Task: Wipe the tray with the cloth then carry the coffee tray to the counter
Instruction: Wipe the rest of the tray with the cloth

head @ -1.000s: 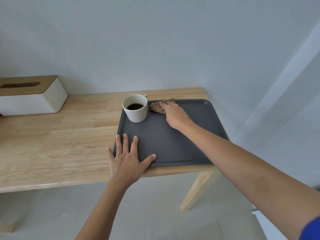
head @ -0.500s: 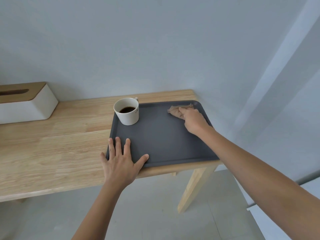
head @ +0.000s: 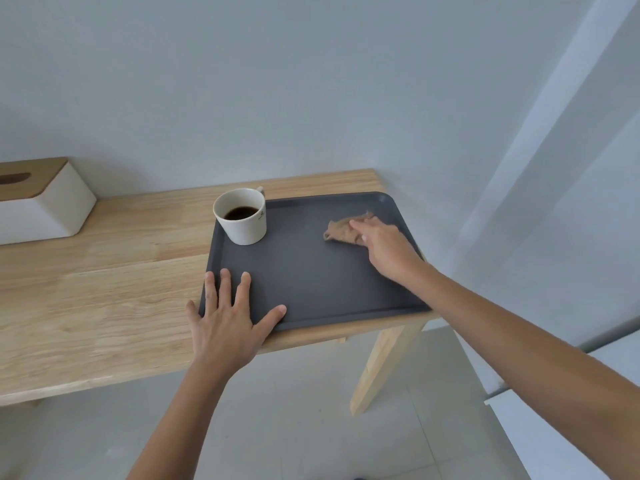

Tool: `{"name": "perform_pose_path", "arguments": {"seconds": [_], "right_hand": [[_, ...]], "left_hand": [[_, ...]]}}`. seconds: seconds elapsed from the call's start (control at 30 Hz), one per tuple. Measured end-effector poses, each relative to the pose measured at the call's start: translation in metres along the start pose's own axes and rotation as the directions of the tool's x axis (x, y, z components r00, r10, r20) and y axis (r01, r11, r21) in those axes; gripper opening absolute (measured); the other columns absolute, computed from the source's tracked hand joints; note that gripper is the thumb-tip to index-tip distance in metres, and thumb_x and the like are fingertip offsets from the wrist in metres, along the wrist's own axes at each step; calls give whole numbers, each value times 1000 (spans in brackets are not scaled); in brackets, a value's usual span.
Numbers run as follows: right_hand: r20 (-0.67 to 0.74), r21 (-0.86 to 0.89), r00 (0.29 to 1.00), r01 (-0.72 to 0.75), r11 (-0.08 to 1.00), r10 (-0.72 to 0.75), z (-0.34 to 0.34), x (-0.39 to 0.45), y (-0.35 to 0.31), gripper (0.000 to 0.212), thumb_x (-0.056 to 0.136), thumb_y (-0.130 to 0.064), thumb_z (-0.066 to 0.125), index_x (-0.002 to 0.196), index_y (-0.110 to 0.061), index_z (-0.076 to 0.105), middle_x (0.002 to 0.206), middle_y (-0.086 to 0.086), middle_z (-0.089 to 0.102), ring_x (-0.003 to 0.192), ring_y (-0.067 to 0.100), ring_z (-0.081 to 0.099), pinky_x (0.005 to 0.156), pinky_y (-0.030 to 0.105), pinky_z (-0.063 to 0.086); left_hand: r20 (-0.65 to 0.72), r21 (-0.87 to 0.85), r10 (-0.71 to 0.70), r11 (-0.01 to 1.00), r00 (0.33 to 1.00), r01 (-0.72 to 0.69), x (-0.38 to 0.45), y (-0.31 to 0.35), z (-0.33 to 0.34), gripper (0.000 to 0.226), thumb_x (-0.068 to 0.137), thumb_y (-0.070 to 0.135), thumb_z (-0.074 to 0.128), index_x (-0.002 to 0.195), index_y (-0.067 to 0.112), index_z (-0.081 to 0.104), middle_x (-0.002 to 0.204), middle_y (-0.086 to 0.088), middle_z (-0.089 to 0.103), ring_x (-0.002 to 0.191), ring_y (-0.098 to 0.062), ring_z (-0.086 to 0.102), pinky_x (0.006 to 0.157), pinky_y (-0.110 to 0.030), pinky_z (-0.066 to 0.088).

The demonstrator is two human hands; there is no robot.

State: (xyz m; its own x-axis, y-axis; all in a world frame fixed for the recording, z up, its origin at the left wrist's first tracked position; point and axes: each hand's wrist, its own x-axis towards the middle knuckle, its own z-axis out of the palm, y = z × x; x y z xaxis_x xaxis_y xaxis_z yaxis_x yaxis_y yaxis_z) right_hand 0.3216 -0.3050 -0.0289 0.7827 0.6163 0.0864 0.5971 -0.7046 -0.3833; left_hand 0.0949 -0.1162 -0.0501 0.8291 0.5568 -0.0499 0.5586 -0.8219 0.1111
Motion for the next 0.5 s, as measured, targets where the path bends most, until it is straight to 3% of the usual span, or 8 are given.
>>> {"name": "perform_pose_path", "arguments": {"seconds": [0.13, 0.2, 0.37, 0.5], "right_hand": [[-33, -58, 981, -191, 980, 190, -3, 55, -8, 47, 90, 3, 41, 134, -11, 47, 136, 15, 50, 127, 34, 44, 89, 42, 44], [-51, -83, 979, -202, 976, 199, 5, 71, -19, 42, 88, 2, 45, 129, -7, 48, 130, 16, 54, 124, 34, 45, 89, 41, 43], [28, -50, 999, -15, 999, 17, 13, 45, -32, 62, 88, 6, 43, 145, -17, 39, 150, 8, 41, 141, 28, 32, 109, 38, 33], [55, 7, 988, 144, 990, -144, 23, -8, -38, 65, 88, 6, 43, 143, -28, 41, 156, 4, 34, 145, 22, 29, 117, 37, 29]], "left_hand": [[17, -20, -3, 1000, 1000, 3, 0, 3, -1, 95, 74, 83, 11, 151, 28, 6, 162, -4, -2, 147, -24, -16, 114, -56, 8], [14, -17, -17, 1000, 1000, 17, 0, 1, -2, 93, 75, 82, 13, 151, 28, 6, 162, -5, -2, 147, -24, -15, 114, -55, 8], [5, -11, -27, 1000, 1000, 27, 2, 1, 1, 92, 77, 82, 15, 151, 28, 7, 162, -5, -1, 147, -24, -14, 114, -56, 8], [-13, -22, -35, 999, 999, 35, 2, 2, 2, 91, 77, 82, 16, 151, 27, 9, 162, -5, 0, 148, -24, -13, 113, -57, 9]]}}
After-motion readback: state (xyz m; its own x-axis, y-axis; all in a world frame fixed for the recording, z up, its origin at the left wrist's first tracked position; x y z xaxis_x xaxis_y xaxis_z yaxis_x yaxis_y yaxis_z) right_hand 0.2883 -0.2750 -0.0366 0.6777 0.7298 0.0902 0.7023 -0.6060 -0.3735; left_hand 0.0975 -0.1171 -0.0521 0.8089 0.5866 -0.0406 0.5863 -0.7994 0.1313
